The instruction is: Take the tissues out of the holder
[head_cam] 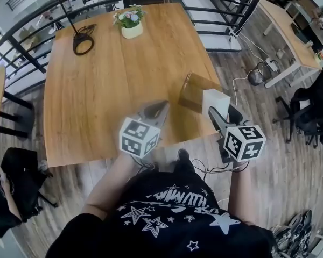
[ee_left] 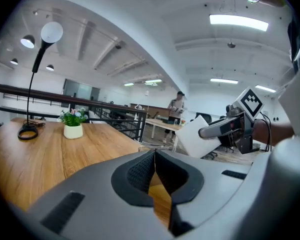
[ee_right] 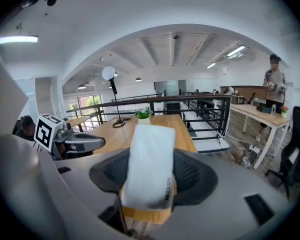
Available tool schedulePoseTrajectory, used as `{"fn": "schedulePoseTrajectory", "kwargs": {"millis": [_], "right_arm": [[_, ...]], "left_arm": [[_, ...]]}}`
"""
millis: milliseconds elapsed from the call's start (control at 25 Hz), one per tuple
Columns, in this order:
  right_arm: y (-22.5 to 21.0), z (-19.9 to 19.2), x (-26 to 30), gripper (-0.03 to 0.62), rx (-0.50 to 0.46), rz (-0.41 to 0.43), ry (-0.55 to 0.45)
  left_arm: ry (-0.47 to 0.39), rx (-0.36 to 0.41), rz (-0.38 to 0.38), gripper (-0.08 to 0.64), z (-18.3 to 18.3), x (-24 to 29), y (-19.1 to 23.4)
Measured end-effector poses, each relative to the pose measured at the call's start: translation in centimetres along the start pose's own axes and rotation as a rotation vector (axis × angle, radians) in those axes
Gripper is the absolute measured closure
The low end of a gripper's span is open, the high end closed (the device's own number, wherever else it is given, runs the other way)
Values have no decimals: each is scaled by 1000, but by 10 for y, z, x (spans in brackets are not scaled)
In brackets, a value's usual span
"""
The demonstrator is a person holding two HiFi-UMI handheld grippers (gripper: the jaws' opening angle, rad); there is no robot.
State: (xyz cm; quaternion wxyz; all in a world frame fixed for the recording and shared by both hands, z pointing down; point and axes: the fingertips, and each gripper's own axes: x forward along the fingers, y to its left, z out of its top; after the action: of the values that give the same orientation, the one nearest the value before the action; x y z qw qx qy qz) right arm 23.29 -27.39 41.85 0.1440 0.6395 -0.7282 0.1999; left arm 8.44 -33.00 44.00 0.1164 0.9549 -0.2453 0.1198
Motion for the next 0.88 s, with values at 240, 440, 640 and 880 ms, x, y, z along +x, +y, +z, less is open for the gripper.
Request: {"fn": "schedulePoseTrajectory", "kwargs": {"millis": [240,440,640,880], "right_arm": [[14,-34,-29,336,124,-56,-12],[36,-58,-49,336,153,-73,-10],[43,-76,-67,336,107,-97,18],[38,-81,-87,337,48,-105,10]], "left_arm": [[29,26,-91,545,-12,-12,-17],[58,38,-156,545,-25,-24,-30],[59,48,-191,545,-28,-26,-50],[42,50,-177,545,-28,-30,-73]]}}
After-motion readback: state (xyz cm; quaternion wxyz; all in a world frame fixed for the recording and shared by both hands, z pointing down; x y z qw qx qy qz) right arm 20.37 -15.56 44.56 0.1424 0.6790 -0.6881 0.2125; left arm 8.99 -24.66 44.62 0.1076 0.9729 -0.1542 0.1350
